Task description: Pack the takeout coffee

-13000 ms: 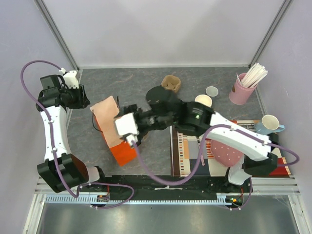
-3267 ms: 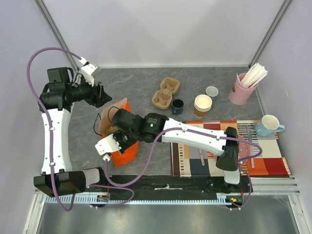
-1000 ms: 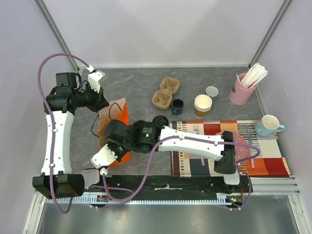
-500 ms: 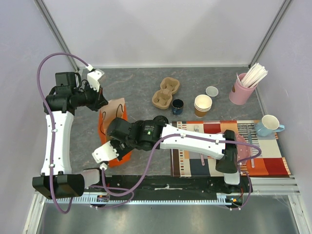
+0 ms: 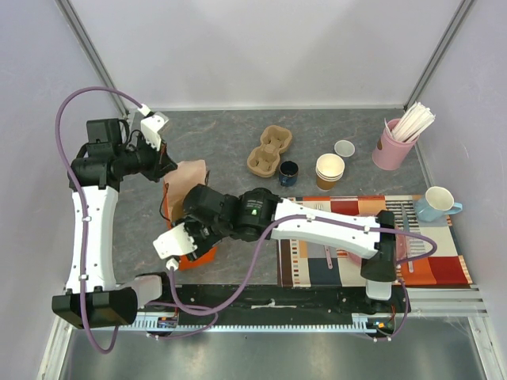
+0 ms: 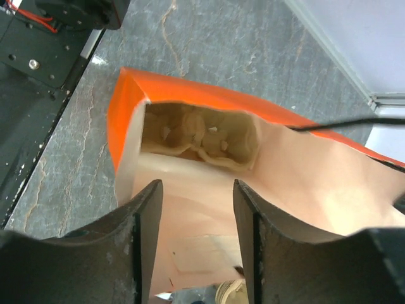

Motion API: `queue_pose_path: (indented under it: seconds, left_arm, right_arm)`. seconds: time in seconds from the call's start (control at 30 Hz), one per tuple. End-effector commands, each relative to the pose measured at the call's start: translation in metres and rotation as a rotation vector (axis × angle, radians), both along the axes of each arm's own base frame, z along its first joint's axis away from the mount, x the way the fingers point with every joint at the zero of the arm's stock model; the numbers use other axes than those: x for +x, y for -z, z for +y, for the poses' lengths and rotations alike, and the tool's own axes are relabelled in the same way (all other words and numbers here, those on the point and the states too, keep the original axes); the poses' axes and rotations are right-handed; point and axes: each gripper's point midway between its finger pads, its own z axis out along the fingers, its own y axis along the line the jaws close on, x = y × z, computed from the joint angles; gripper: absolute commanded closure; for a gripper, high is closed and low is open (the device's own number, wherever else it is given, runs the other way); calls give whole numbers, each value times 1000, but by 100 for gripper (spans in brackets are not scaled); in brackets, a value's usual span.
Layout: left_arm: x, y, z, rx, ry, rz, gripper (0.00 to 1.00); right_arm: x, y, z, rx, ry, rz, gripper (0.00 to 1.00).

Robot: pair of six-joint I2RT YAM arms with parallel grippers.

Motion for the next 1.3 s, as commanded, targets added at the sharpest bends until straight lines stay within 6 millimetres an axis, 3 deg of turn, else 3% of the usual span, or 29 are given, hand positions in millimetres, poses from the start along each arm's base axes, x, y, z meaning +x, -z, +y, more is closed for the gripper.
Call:
queue_pose_path:
  seconds: [0.0,0.2,0.37,0.47,0.57,0.73,0.83,0.97,1.1,1.27]
  left_arm:
    - [-1,-22,0,43,40,-118,98]
    - [-11,-15,2,94,86,-125,98]
    - [-18,-16,6,116,66,-128,98]
    - [-19,-8,14,159,37,-126,98]
    - [-22,-4,18,195,48,-137,98]
    - [-27,-17,20,280,114,-227,98]
    - [-27,-24,21,302,134,-255,98]
    - [-25,-35,18,296,146,-292,98]
    - [-19,-55,15,291,149,-368,98]
    - [-17,-59,11,286,183,-375,98]
  right_arm:
    - [0,-63,2,222,2,51,43]
    - [9,-110,-1,420,51,152,34]
    - [30,-138,-6,551,205,242,33]
    - [46,-141,-9,603,313,271,31]
    - [50,-126,-7,579,349,288,32]
    - [66,-100,-17,545,433,345,35]
    - [72,-95,-23,565,440,390,36]
    - [62,-95,-30,575,393,416,36]
    - [50,-80,-36,544,323,429,36]
    - [41,-80,-36,554,251,440,36]
